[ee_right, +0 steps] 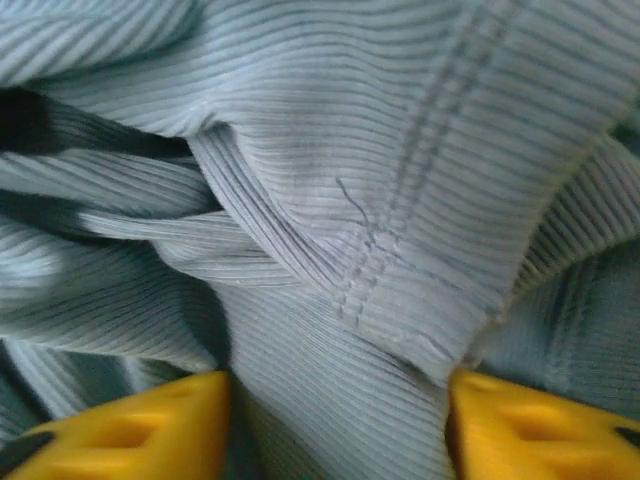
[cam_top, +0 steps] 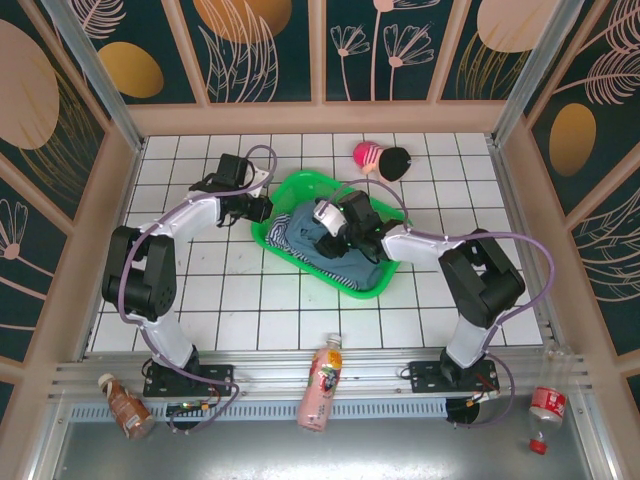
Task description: Fold and stack the tank tops
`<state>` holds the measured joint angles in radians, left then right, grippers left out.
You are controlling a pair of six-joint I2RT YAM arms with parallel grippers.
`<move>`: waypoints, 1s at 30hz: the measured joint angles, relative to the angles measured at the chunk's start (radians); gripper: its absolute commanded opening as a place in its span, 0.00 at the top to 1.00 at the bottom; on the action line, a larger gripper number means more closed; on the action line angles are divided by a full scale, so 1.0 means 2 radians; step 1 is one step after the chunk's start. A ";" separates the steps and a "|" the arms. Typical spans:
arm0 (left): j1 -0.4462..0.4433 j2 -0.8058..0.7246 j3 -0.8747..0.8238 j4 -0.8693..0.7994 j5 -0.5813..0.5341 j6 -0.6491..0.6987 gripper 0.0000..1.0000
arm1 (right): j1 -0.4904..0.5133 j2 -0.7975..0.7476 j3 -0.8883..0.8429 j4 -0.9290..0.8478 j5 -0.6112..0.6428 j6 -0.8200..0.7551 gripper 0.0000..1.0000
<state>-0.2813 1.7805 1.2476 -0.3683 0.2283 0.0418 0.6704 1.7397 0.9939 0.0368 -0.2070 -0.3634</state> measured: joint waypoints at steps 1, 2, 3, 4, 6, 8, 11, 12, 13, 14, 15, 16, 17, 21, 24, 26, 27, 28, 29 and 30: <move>0.000 0.000 0.001 -0.001 -0.001 0.000 0.85 | -0.001 0.000 0.000 0.000 0.000 0.003 0.68; 0.000 0.000 0.002 -0.002 -0.004 0.000 0.85 | -0.002 -0.002 0.001 -0.002 -0.001 0.004 0.75; 0.000 0.000 0.003 -0.004 -0.006 0.002 0.86 | -0.004 -0.005 0.002 -0.005 -0.002 0.006 0.80; 0.000 0.001 0.004 -0.006 -0.009 0.003 0.87 | -0.005 -0.009 0.002 -0.008 -0.002 0.009 0.83; 0.000 0.001 0.006 -0.007 -0.016 0.008 0.88 | -0.007 -0.028 0.003 -0.015 -0.002 0.017 0.94; 0.000 0.001 0.006 -0.007 -0.025 0.014 0.89 | -0.010 -0.060 0.003 -0.024 -0.002 0.027 1.00; 0.003 0.001 0.010 -0.011 -0.032 0.019 0.90 | -0.014 -0.121 0.004 -0.027 -0.002 0.039 1.00; 0.006 0.002 0.012 -0.014 -0.034 0.018 0.90 | -0.017 -0.143 0.007 -0.028 -0.002 0.043 1.00; 0.010 0.002 0.014 -0.015 -0.036 0.018 0.90 | -0.020 -0.161 0.010 -0.029 -0.002 0.045 1.00; 0.017 0.003 0.016 -0.018 -0.037 0.018 0.90 | -0.024 -0.182 0.015 -0.030 -0.001 0.047 1.00; 0.024 0.005 0.020 -0.021 -0.038 0.018 0.91 | -0.028 -0.201 0.020 -0.031 0.000 0.050 1.00; 0.031 0.006 0.023 -0.023 -0.039 0.018 0.91 | -0.031 -0.217 0.027 -0.033 0.001 0.053 1.00; 0.039 0.008 0.026 -0.025 -0.040 0.018 0.90 | -0.036 -0.234 0.037 -0.036 0.002 0.054 1.00; 0.075 0.008 0.034 -0.028 -0.050 0.018 0.91 | -0.047 -0.277 0.095 -0.050 0.005 0.054 1.00; 0.103 0.009 0.040 -0.030 -0.058 0.022 0.91 | -0.052 -0.300 0.142 -0.051 0.006 0.054 1.00; 0.120 0.014 0.050 -0.032 -0.063 0.025 0.92 | -0.059 -0.314 0.170 -0.053 0.005 0.054 1.00; 0.128 0.019 0.056 -0.032 -0.065 0.027 0.92 | -0.064 -0.319 0.181 -0.053 0.003 0.054 1.00; 0.137 0.026 0.065 -0.032 -0.069 0.028 0.93 | -0.071 -0.324 0.195 -0.054 0.002 0.055 1.00; 0.146 0.035 0.074 -0.033 -0.072 0.029 0.92 | -0.080 -0.328 0.209 -0.056 0.002 0.056 1.00; 0.153 0.043 0.083 -0.035 -0.078 0.029 0.91 | -0.086 -0.331 0.221 -0.058 0.002 0.056 1.00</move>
<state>0.0250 1.8660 1.4139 -0.4374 0.0723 0.1005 0.4992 1.0786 1.4368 -0.0795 -0.2031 -0.2512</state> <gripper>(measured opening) 0.147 0.054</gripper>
